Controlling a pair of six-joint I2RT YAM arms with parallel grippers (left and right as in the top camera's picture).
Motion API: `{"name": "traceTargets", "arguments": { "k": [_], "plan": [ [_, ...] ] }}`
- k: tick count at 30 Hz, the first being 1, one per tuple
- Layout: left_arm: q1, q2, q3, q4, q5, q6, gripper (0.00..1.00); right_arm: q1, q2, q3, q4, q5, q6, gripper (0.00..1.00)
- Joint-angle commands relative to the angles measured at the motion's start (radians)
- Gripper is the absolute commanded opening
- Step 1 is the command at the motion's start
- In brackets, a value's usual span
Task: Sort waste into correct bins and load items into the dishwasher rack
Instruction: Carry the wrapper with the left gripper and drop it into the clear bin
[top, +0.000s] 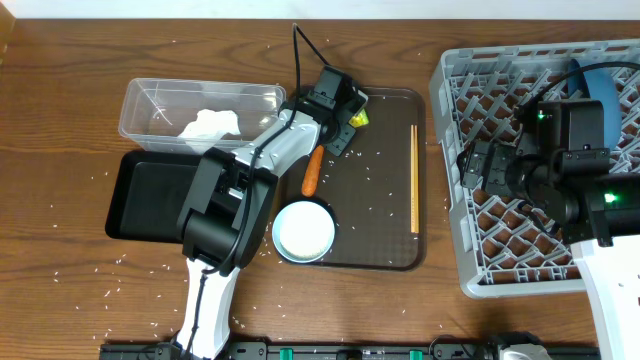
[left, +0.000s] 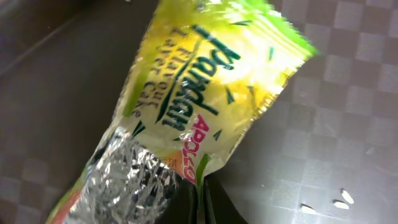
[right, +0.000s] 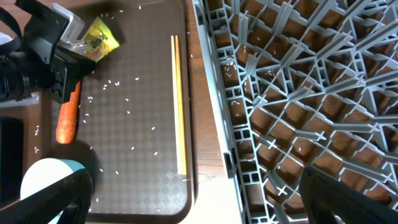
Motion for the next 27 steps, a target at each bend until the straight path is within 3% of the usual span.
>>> {"name": "traceTargets", "arguments": {
  "k": [1, 14, 18, 23, 27],
  "plan": [
    [-0.007, -0.055, 0.002, -0.025, 0.058, -0.028, 0.07, 0.000, 0.001, 0.005, -0.001, -0.001, 0.006, 0.99],
    [-0.029, -0.339, 0.002, -0.174, 0.041, -0.028, 0.06, 0.000, 0.001, 0.005, -0.001, 0.000, 0.006, 0.99],
    [-0.024, -0.396, 0.002, -0.249, -0.101, -0.031, 0.07, 0.000, 0.001, 0.005, -0.002, -0.001, 0.006, 0.99],
    [0.011, -0.405, 0.002, -0.359, -0.332, 0.093, 0.06, 0.000, 0.001, 0.005, -0.011, -0.001, 0.006, 0.99],
    [0.095, -0.405, 0.001, -0.425, -0.364, 0.093, 0.06, 0.000, 0.001, 0.005, -0.023, -0.001, 0.006, 0.99]
  ]
}}
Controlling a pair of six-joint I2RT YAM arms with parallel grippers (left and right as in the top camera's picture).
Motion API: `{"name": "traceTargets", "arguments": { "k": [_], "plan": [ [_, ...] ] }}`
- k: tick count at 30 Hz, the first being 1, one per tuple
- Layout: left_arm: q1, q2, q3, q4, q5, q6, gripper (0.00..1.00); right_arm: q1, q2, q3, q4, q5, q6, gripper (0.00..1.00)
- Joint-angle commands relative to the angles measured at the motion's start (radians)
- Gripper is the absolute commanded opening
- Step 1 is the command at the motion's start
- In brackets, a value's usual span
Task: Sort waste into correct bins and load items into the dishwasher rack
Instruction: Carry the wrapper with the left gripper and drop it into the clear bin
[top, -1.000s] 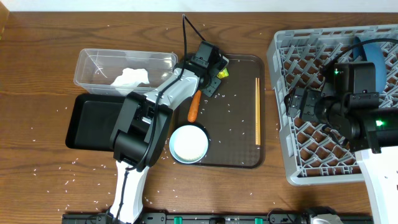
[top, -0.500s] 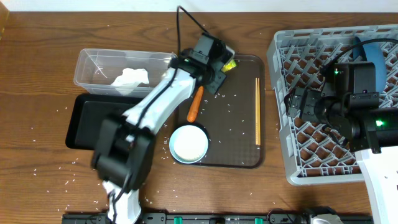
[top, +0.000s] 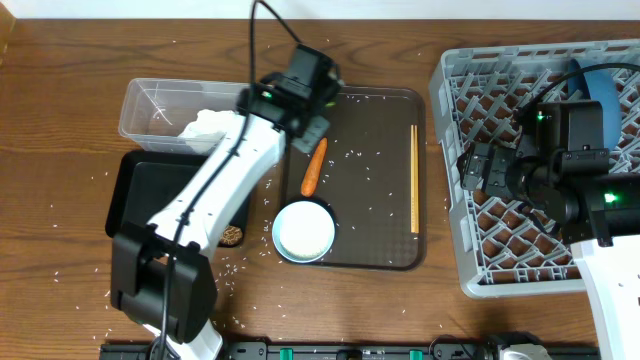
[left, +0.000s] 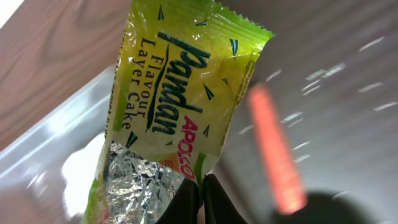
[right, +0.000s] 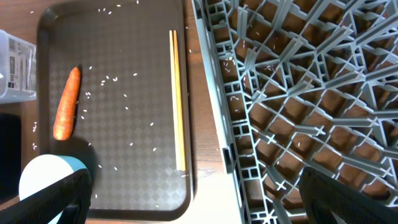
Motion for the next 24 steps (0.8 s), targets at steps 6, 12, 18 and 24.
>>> {"name": "traceTargets", "arguments": {
  "k": [6, 12, 18, 24],
  "plan": [
    [0.218, -0.006, 0.000, 0.001, 0.076, 0.257, 0.06, 0.000, 0.001, 0.005, -0.009, -0.001, 0.006, 0.99],
    [0.273, -0.006, 0.000, -0.039, 0.151, 0.335, 0.06, 0.000, 0.001, 0.005, -0.014, 0.000, 0.006, 0.99],
    [0.274, -0.026, 0.005, -0.042, 0.063, 0.292, 0.98, 0.000, 0.001, 0.005, -0.017, -0.001, 0.006, 0.99],
    [0.270, -0.161, 0.008, -0.050, 0.098, 0.116, 0.98, 0.000, 0.001, 0.005, -0.016, -0.001, 0.006, 0.99]
  ]
}}
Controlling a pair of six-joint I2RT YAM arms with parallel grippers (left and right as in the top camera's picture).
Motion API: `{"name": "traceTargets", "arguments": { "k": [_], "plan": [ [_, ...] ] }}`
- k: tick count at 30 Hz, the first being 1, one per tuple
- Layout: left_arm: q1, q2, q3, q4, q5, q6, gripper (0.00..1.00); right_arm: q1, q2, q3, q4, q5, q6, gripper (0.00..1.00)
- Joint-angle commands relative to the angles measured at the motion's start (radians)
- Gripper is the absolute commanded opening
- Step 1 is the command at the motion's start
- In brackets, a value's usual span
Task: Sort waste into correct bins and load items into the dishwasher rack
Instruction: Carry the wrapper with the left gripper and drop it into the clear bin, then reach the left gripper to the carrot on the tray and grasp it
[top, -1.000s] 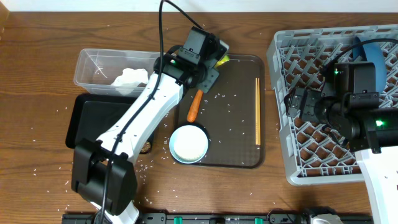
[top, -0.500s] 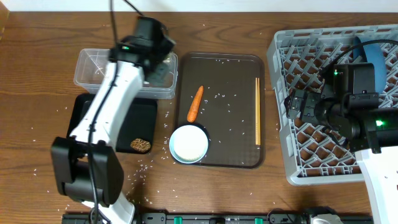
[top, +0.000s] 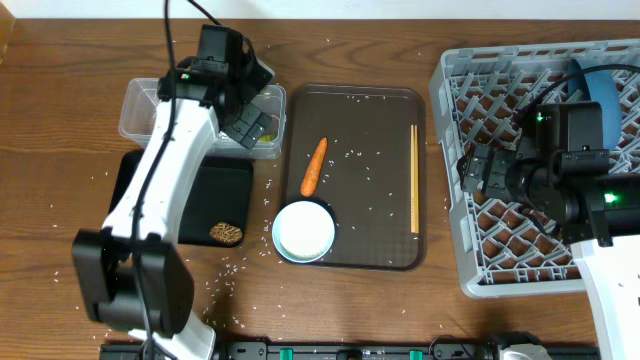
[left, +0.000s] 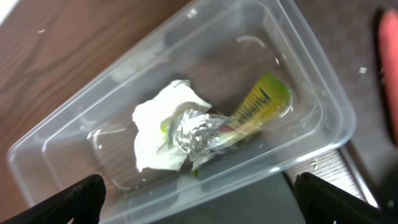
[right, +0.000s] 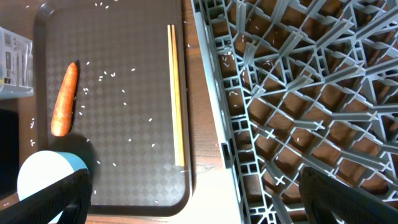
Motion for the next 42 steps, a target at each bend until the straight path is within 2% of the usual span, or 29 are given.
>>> {"name": "traceTargets", "arguments": {
  "k": [1, 7, 8, 9, 10, 12, 16, 24, 28, 32, 39, 42],
  "plan": [
    [-0.006, -0.139, 0.008, -0.019, 0.072, -0.126, 0.98, 0.000, 0.001, 0.005, 0.000, -0.001, 0.006, 0.99],
    [-0.021, -0.282, 0.008, -0.087, 0.513, -0.222, 0.98, 0.000, 0.001, 0.005, 0.003, -0.004, 0.006, 0.99],
    [-0.021, -0.291, 0.008, -0.099, 0.567, -0.224, 0.95, 0.000, 0.001, 0.005, 0.004, -0.004, 0.006, 0.99],
    [-0.023, -0.293, 0.008, -0.121, 0.608, -0.238, 0.84, 0.000, 0.001, 0.005, 0.006, -0.004, 0.006, 0.99],
    [-0.028, -0.292, 0.007, -0.145, 0.612, -0.253, 0.81, 0.000, 0.001, 0.005, 0.008, -0.004, 0.006, 0.99],
    [-0.052, -0.280, -0.008, -0.192, 0.583, -0.256, 0.73, 0.000, 0.001, 0.005, 0.011, -0.004, 0.007, 0.99],
    [-0.142, -0.233, -0.082, -0.185, 0.473, -0.276, 0.71, 0.000, 0.001, 0.005, 0.018, -0.004, 0.006, 0.99],
    [-0.328, -0.062, -0.236, 0.052, 0.209, -0.461, 0.72, 0.000, 0.001, 0.005, 0.016, -0.005, 0.007, 0.99],
    [-0.349, 0.042, -0.236, 0.135, 0.174, -0.504, 0.72, 0.000, 0.001, 0.005, 0.007, -0.005, 0.018, 0.99],
    [-0.349, 0.136, -0.236, 0.226, 0.065, -0.535, 0.72, 0.000, 0.001, 0.005, 0.006, -0.005, 0.018, 0.99],
    [-0.354, 0.243, -0.236, 0.286, 0.071, -0.530, 0.72, 0.000, 0.001, 0.005, 0.003, -0.004, 0.017, 0.99],
    [-0.354, 0.274, -0.236, 0.287, 0.071, -0.528, 0.66, 0.000, 0.001, 0.005, 0.003, -0.004, 0.017, 0.99]
  ]
}}
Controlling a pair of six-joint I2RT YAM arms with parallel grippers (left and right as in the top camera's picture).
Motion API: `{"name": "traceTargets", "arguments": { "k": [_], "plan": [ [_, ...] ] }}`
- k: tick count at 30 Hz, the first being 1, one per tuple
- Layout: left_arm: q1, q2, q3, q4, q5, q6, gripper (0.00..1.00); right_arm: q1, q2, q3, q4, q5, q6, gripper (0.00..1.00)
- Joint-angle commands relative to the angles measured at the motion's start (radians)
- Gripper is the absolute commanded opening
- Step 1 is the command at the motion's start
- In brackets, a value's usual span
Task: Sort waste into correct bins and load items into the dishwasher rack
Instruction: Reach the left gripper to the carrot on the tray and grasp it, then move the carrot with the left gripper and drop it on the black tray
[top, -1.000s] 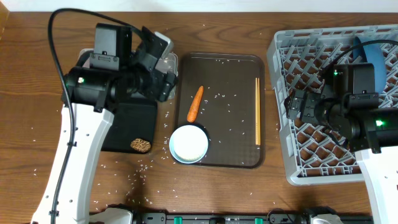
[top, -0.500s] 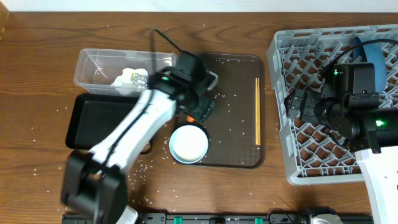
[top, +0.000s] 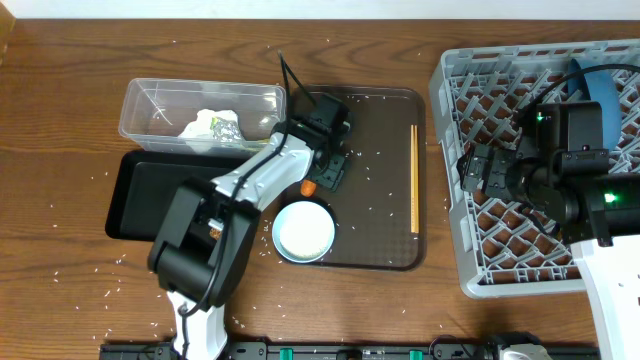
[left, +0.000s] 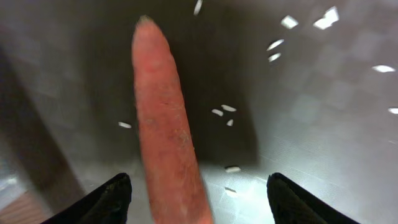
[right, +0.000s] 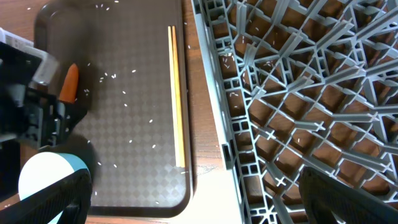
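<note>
An orange carrot (left: 165, 124) lies on the brown tray (top: 380, 240), and only its near end (top: 308, 186) shows in the overhead view. My left gripper (left: 205, 202) is low over it and open, its fingers on either side, with the carrot nearer the left finger. The clear bin (top: 160, 100) holds a white tissue and the green wrapper (top: 218, 125). A pair of chopsticks (top: 414, 180) and a white cup (top: 303, 232) rest on the tray. My right gripper (right: 199, 205) hangs open at the left edge of the grey dishwasher rack (top: 540, 250), holding nothing.
A black bin (top: 150, 190) lies left of the tray, below the clear bin. A blue dish (top: 600, 80) stands in the rack's back corner. Rice grains are scattered over the tray and the wooden table.
My left gripper was open over the clear bin with the wrapper lying inside. Now it is down on the tray, open around the carrot. The right arm has not moved.
My left gripper was shut on the green wrapper at the back of the tray. Then it held the wrapper up near the clear bin. Then it was open above the bin with the wrapper inside, and now it straddles the carrot.
</note>
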Motion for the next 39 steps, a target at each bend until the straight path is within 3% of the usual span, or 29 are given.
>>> {"name": "traceTargets", "arguments": {
  "k": [1, 4, 8, 9, 16, 26, 35, 39],
  "plan": [
    [-0.002, 0.029, -0.001, 0.003, -0.025, -0.010, 0.65, 0.000, 0.001, 0.005, -0.001, -0.004, 0.014, 0.99],
    [-0.002, 0.031, -0.001, 0.016, -0.025, -0.010, 0.59, 0.000, 0.001, 0.005, -0.002, -0.003, 0.014, 0.99],
    [-0.004, 0.030, 0.000, 0.018, -0.023, -0.010, 0.35, 0.000, 0.001, 0.005, -0.002, -0.004, 0.014, 0.99],
    [-0.005, 0.027, 0.000, 0.015, -0.020, -0.011, 0.34, 0.000, 0.001, 0.005, -0.002, -0.003, 0.014, 0.99],
    [-0.005, -0.066, 0.007, -0.028, -0.020, -0.011, 0.33, 0.000, 0.001, 0.005, -0.002, -0.003, 0.014, 0.99],
    [-0.005, -0.331, 0.007, -0.126, -0.021, 0.026, 0.31, 0.000, 0.001, 0.005, -0.002, -0.003, 0.014, 0.99],
    [0.044, -0.441, 0.005, -0.516, -0.247, 0.007, 0.24, 0.000, 0.001, 0.005, -0.021, -0.003, 0.014, 0.99],
    [0.129, -0.440, -0.035, -0.601, -0.246, -0.154, 0.24, 0.000, 0.001, 0.005, -0.020, -0.003, 0.014, 0.99]
  ]
}}
